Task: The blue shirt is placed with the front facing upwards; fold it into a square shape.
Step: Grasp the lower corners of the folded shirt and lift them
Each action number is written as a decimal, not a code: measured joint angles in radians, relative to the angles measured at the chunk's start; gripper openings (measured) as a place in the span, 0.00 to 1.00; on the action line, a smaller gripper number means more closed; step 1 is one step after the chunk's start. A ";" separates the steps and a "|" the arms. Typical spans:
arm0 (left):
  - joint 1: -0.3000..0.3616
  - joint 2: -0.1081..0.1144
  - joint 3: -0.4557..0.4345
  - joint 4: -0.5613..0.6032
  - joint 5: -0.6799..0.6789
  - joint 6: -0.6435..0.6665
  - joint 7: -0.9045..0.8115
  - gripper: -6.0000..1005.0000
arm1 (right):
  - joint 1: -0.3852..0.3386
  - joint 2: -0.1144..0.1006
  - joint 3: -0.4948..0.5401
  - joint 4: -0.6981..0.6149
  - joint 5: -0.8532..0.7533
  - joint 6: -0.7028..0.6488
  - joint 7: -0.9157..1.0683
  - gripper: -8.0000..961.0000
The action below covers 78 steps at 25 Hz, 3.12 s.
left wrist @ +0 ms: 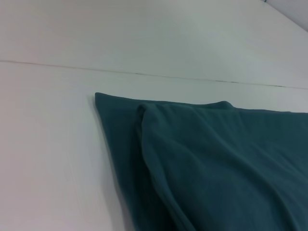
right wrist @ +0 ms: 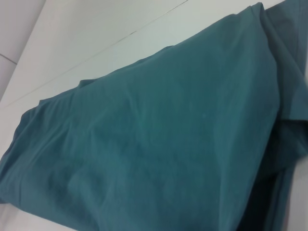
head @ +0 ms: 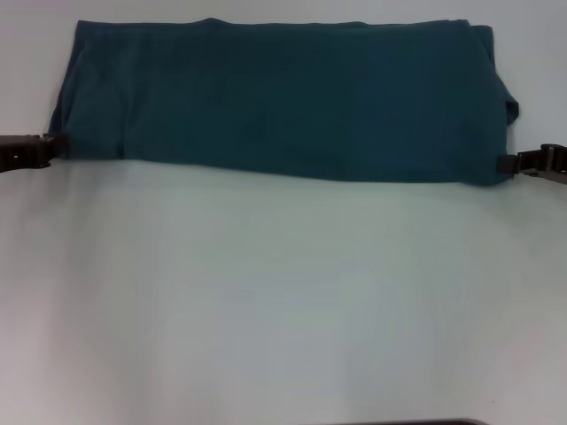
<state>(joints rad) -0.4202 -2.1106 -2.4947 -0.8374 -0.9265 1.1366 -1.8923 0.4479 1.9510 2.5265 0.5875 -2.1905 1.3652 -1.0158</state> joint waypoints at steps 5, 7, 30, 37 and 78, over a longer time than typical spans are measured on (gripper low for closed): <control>0.000 0.000 0.000 0.000 0.000 0.000 0.000 0.01 | 0.000 0.000 0.000 0.000 0.001 0.000 -0.003 0.04; 0.001 0.000 -0.002 -0.002 0.000 0.000 0.000 0.01 | 0.000 0.000 0.000 0.000 0.003 0.000 -0.004 0.04; 0.039 0.047 -0.006 -0.039 0.000 0.212 -0.008 0.01 | -0.051 -0.001 0.078 0.010 0.007 0.058 -0.049 0.05; 0.078 0.048 -0.010 -0.087 0.000 0.301 -0.007 0.02 | -0.086 -0.004 0.107 0.026 0.006 0.103 -0.070 0.05; 0.159 0.055 -0.010 -0.150 0.048 0.480 0.034 0.11 | -0.260 0.016 0.281 0.049 0.000 0.247 -0.207 0.06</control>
<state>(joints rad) -0.2613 -2.0560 -2.5051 -0.9875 -0.8781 1.6170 -1.8585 0.1876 1.9672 2.8073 0.6366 -2.1908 1.6125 -1.2225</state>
